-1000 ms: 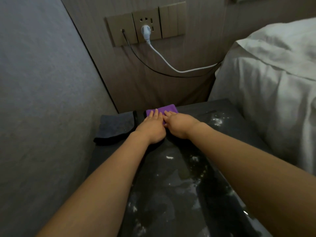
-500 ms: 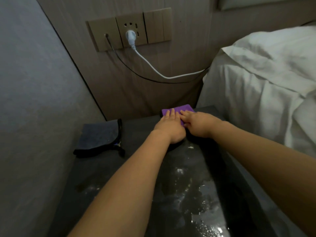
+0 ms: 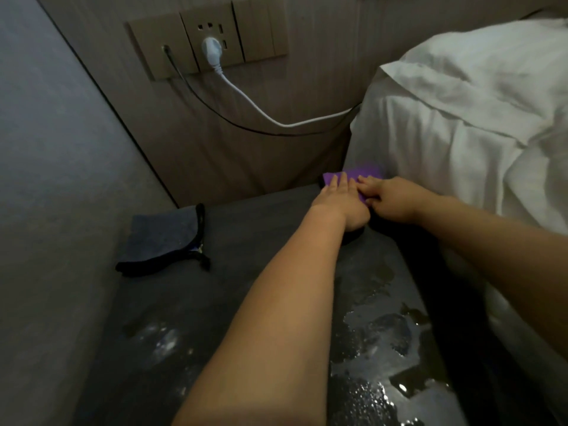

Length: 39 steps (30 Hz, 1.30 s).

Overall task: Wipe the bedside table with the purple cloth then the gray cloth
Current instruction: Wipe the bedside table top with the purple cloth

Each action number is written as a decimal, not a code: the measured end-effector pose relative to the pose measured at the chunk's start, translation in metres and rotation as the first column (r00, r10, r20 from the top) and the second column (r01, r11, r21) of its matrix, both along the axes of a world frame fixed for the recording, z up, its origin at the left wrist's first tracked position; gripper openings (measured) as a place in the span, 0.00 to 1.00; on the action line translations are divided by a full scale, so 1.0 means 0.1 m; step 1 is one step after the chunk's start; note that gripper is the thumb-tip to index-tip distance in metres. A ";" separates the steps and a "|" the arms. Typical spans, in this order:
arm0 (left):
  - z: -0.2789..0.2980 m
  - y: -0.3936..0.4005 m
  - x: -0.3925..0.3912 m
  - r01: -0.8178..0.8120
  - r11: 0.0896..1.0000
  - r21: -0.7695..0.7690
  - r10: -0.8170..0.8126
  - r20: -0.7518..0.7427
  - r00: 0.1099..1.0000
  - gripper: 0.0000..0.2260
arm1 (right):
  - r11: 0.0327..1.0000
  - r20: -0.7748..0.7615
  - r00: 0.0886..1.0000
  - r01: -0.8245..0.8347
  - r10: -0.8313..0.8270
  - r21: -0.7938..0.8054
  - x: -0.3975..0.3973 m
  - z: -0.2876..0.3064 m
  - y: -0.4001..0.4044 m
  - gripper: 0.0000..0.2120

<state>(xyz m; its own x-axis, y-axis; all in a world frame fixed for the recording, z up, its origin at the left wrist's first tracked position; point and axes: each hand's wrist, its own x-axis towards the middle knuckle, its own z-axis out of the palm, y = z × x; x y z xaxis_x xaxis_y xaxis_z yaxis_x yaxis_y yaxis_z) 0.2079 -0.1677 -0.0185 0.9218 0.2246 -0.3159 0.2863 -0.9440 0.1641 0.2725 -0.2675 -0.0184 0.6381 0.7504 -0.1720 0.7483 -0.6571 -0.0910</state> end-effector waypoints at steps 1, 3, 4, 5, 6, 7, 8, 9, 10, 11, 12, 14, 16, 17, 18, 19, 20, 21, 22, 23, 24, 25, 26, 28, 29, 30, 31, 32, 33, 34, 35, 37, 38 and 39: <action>0.00 -0.01 0.00 0.003 1.000 -0.002 -0.003 -0.008 1.000 0.29 | 1.000 0.000 1.000 0.004 -0.004 -0.001 -0.01 0.00 -0.01 0.26; 0.01 -0.05 -0.03 -0.001 1.000 -0.008 0.001 -0.017 1.000 0.29 | 1.000 0.008 1.000 0.014 -0.014 -0.010 -0.06 0.00 -0.03 0.26; 0.02 -0.08 -0.05 -0.005 1.000 -0.014 0.005 -0.019 1.000 0.29 | 1.000 0.013 1.000 0.020 -0.020 -0.018 -0.08 0.00 -0.05 0.27; 0.03 -0.10 -0.07 -0.010 1.000 -0.024 0.010 -0.023 1.000 0.29 | 0.999 0.016 1.000 0.025 -0.025 -0.027 -0.11 0.00 -0.07 0.27; 0.03 -0.13 -0.09 -0.014 0.999 -0.033 0.013 -0.027 1.000 0.29 | 0.999 0.017 0.999 0.030 -0.029 -0.035 -0.13 -0.01 -0.09 0.27; 0.04 -0.16 -0.12 -0.015 0.999 -0.037 0.014 -0.029 0.999 0.29 | 0.999 0.016 0.999 0.034 -0.034 -0.039 -0.16 -0.01 -0.11 0.27; 0.04 -0.18 -0.15 -0.014 0.999 -0.038 0.012 -0.033 0.999 0.30 | 0.998 0.012 0.999 0.040 -0.040 -0.042 -0.19 -0.01 -0.14 0.28; 0.03 -0.21 -0.18 -0.010 0.999 -0.041 0.008 -0.038 0.999 0.30 | 0.998 0.007 0.999 0.047 -0.047 -0.041 -0.23 -0.02 -0.17 0.28; 0.03 -0.22 -0.21 -0.006 0.999 -0.044 0.004 -0.041 0.999 0.30 | 0.998 0.005 0.999 0.053 -0.053 -0.041 -0.28 -0.02 -0.19 0.28; 0.03 -0.24 -0.25 -0.003 0.999 -0.045 0.001 -0.042 0.999 0.30 | 0.997 0.005 0.998 0.057 -0.057 -0.043 -0.32 -0.02 -0.20 0.28; 0.03 -0.25 -0.29 -0.001 0.999 -0.045 -0.001 -0.043 0.999 0.30 | 0.997 0.006 0.998 0.058 -0.058 -0.044 -0.37 -0.03 -0.21 0.28; 0.03 -0.27 -0.38 0.005 0.999 -0.045 -0.007 -0.043 0.999 0.30 | 0.997 0.002 0.998 0.063 -0.063 -0.044 -0.46 -0.04 -0.22 0.28; 0.04 -0.27 -0.47 0.012 0.999 -0.050 -0.014 -0.041 0.999 0.31 | 0.997 -0.008 0.997 0.072 -0.073 -0.042 -0.56 -0.03 -0.22 0.28; 0.05 -0.26 -0.51 0.013 0.999 -0.052 -0.016 -0.040 0.999 0.31 | 0.996 -0.013 0.997 0.074 -0.074 -0.042 -0.61 -0.02 -0.21 0.28; 0.05 -0.26 -0.56 0.016 0.999 -0.051 -0.018 -0.040 0.999 0.31 | 0.996 -0.018 0.997 0.074 -0.075 -0.045 -0.66 -0.02 -0.20 0.28; 0.05 -0.24 -0.60 0.019 0.999 -0.051 -0.021 -0.039 0.999 0.31 | 0.996 -0.022 0.997 0.072 -0.073 -0.047 -0.71 -0.01 -0.19 0.28; 0.05 -0.23 -0.65 0.022 0.998 -0.053 -0.024 -0.039 0.999 0.31 | 0.996 -0.033 0.996 0.076 -0.077 -0.047 -0.76 0.00 -0.17 0.28; 0.05 -0.22 -0.70 0.024 0.998 -0.057 -0.026 -0.038 0.999 0.31 | 0.996 -0.045 0.996 0.080 -0.082 -0.044 -0.80 0.00 -0.16 0.28; 0.05 -0.20 -0.74 0.026 0.998 -0.061 -0.028 -0.038 0.999 0.31 | 0.996 -0.057 0.995 0.079 -0.082 -0.039 -0.85 0.01 -0.14 0.29; 0.05 -0.18 -0.79 0.026 0.998 -0.061 -0.029 -0.037 0.999 0.31 | 0.996 -0.066 0.995 0.078 -0.081 -0.035 -0.89 0.01 -0.12 0.29; 0.05 -0.17 -0.84 0.025 0.998 -0.057 -0.027 -0.036 0.999 0.30 | 0.996 -0.073 0.994 0.078 -0.080 -0.034 -0.94 0.01 -0.10 0.29; 0.05 -0.15 -0.89 0.023 0.998 -0.052 -0.024 -0.034 0.999 0.30 | 0.997 -0.074 0.994 0.076 -0.078 -0.033 -0.98 0.01 -0.07 0.29; 0.06 -0.12 -0.94 0.019 0.999 -0.047 -0.021 -0.030 0.999 0.30 | 0.997 -0.073 0.995 0.072 -0.074 -0.030 -1.03 0.01 -0.05 0.29; 0.05 -0.08 -1.04 0.012 0.999 -0.049 -0.013 -0.025 1.000 0.30 | 0.998 -0.078 0.995 0.066 -0.067 -0.021 -1.12 0.01 -0.01 0.28; 0.05 -0.06 -1.09 0.009 0.999 -0.052 -0.010 -0.024 1.000 0.30 | 0.998 -0.085 0.994 0.063 -0.064 -0.018 -1.16 0.00 0.01 0.28; 0.04 -0.04 -1.14 0.007 0.999 -0.052 -0.008 -0.021 1.000 0.30 | 0.998 -0.090 0.994 0.058 -0.059 -0.019 -1.21 0.01 0.04 0.28; 0.03 -0.01 -1.18 0.006 0.999 -0.050 -0.007 -0.017 1.000 0.30 | 0.998 -0.096 0.994 0.053 -0.055 -0.022 -1.26 0.01 0.06 0.29; 0.03 0.01 -1.22 0.003 0.999 -0.048 -0.003 -0.015 1.000 0.30 | 0.998 -0.103 0.993 0.052 -0.054 -0.024 -1.30 0.01 0.09 0.29; 0.02 0.03 -1.27 -0.003 0.999 -0.047 0.002 -0.016 1.000 0.30 | 0.998 -0.108 0.993 0.052 -0.054 -0.026 -1.35 0.01 0.11 0.29; 0.02 0.05 -1.31 -0.008 0.999 -0.047 0.007 -0.018 1.000 0.30 | 0.998 -0.110 0.992 0.051 -0.054 -0.029 -1.39 0.02 0.14 0.29; 0.03 0.08 -1.36 -0.010 0.999 -0.048 0.009 -0.022 1.000 0.30 | 0.998 -0.111 0.992 0.048 -0.051 -0.032 -1.44 0.03 0.17 0.29; 0.03 0.15 -1.45 -0.012 0.999 -0.044 0.011 -0.028 1.000 0.30 | 0.999 -0.114 0.993 0.036 -0.040 -0.041 -1.53 0.04 0.23 0.29; 0.03 0.18 -1.50 -0.013 0.999 -0.036 0.012 -0.029 1.000 0.30 | 0.999 -0.116 0.993 0.029 -0.034 -0.044 -1.59 0.05 0.26 0.29; 0.02 0.22 -1.55 -0.014 0.999 -0.030 0.013 -0.028 1.000 0.30 | 0.999 -0.119 0.992 0.024 -0.030 -0.044 -1.65 0.06 0.29 0.29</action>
<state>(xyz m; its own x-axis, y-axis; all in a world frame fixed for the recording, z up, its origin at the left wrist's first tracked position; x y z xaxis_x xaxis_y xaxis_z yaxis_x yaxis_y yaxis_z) 0.0528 -0.1455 -0.0162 0.9093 0.2271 -0.3486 0.3042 -0.9346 0.1846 0.1079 -0.2384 -0.0122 0.6311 0.7235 -0.2798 0.7156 -0.6822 -0.1499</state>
